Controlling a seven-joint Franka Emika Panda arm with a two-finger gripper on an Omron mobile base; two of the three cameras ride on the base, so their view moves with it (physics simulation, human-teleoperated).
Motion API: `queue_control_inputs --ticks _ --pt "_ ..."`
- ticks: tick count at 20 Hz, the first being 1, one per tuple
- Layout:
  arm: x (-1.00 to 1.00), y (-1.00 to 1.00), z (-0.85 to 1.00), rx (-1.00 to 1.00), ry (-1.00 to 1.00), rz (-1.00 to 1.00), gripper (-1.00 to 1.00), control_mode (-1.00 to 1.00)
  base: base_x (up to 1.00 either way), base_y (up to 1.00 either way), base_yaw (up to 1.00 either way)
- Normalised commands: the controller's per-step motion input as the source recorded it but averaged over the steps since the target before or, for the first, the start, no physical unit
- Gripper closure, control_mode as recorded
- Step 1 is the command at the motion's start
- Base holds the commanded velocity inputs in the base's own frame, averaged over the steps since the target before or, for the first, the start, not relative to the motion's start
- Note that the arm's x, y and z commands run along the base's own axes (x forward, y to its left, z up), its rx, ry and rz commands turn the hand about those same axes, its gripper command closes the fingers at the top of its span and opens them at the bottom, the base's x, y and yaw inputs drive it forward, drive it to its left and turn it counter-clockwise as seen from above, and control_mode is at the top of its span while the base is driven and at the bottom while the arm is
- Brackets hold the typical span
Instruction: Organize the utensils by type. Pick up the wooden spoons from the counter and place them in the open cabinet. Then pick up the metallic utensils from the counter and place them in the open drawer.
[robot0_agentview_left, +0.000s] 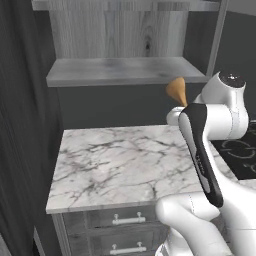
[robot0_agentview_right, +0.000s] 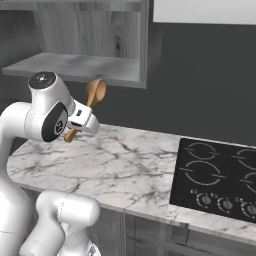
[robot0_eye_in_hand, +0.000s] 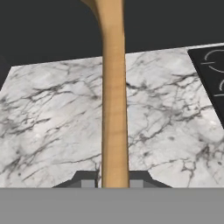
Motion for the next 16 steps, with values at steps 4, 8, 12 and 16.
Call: queue_control_inputs --ticks 4,8,12,16 --pt "-0.1 0.0 0.03 0.01 -0.05 0.01 1.0 -1.0 -0.13 0.0 0.0" --pt "-0.09 0.0 0.15 0.0 -0.21 0.11 1.0 -1.0 0.0 0.0 0.0" --pt "-0.03 0.0 0.28 0.0 -0.19 0.12 1.0 -1.0 0.0 0.0 0.0" --pt "0.0 0.05 0.36 0.0 -0.05 0.03 1.0 -1.0 0.0 0.0 0.0"
